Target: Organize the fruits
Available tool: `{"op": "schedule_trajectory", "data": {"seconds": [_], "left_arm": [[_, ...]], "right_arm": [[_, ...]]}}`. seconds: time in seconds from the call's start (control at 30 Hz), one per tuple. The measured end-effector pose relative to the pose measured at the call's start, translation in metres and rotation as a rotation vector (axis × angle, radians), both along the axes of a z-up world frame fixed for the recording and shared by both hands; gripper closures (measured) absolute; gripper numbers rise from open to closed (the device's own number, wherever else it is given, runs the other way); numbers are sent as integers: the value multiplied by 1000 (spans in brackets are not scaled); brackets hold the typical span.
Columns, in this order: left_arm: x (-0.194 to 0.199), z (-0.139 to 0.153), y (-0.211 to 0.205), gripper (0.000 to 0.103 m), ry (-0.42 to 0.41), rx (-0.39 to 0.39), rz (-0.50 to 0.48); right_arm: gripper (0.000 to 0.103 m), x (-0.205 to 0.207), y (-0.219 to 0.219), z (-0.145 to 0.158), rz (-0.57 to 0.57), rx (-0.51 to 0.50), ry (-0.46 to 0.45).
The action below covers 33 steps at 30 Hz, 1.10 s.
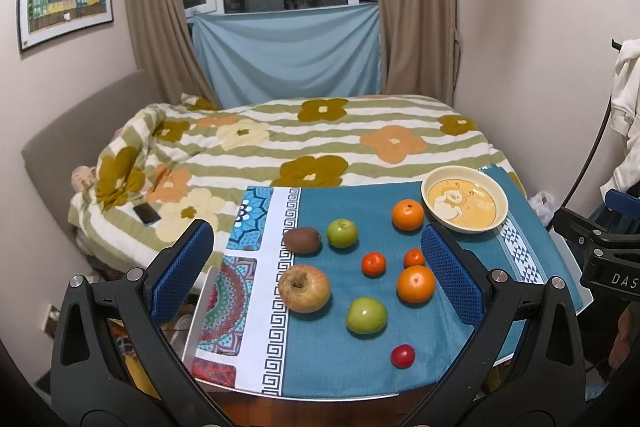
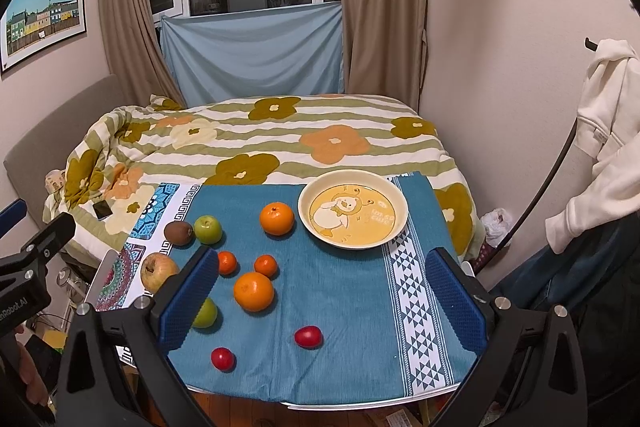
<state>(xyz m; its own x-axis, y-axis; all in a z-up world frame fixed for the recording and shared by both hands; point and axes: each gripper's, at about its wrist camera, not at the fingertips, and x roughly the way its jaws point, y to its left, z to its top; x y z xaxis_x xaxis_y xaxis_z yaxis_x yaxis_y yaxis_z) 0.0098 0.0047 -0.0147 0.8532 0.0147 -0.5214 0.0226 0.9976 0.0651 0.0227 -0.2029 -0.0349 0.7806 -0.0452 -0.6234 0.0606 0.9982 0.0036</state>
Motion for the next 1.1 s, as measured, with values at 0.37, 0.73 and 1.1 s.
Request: {"op": "schedule_trajectory", "data": {"seconds": [0.37,0.73,1.1], "left_arm": [[0,0,0,0,0,0,-1],[0,1,1,0,1,2,-1],[2,3,2,0,12,7,-10]], "right_arm": [[0,0,0,0,-1,0,1],[0,0,0,-1,-3,2,1],[0,-1,0,-1,-1,8,6]]}}
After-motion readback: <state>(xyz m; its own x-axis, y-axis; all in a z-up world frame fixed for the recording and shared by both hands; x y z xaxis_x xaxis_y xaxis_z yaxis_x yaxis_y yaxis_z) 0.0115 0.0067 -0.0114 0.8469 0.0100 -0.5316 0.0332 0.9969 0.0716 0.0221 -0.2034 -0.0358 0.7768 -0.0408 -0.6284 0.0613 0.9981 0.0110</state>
